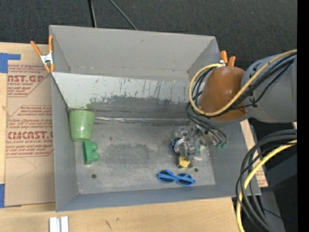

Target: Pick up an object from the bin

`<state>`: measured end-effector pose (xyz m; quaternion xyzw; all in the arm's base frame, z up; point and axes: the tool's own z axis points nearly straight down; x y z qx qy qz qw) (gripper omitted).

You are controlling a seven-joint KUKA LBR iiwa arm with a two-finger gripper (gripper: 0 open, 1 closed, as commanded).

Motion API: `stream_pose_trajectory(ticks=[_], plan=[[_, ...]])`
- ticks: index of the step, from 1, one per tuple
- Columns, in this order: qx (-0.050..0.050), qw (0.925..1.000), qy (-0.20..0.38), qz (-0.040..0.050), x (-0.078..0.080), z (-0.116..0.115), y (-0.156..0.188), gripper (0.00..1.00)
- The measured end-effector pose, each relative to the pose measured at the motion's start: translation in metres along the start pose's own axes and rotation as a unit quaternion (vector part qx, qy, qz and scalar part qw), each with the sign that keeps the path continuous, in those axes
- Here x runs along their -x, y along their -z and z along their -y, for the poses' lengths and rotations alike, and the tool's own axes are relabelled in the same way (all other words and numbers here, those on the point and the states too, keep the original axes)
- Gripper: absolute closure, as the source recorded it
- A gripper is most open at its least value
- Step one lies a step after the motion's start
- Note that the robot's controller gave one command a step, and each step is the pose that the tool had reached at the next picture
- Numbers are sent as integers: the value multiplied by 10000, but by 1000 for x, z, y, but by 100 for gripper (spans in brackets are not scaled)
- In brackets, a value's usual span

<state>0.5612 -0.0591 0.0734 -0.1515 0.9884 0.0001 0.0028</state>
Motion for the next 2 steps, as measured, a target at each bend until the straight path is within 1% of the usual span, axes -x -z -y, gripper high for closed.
stream_pose_trajectory(ticks=[1,2], plan=[[-19,9999,137,17,-6,21,99,100],[-10,9999,135,4,-18,12,146,100]])
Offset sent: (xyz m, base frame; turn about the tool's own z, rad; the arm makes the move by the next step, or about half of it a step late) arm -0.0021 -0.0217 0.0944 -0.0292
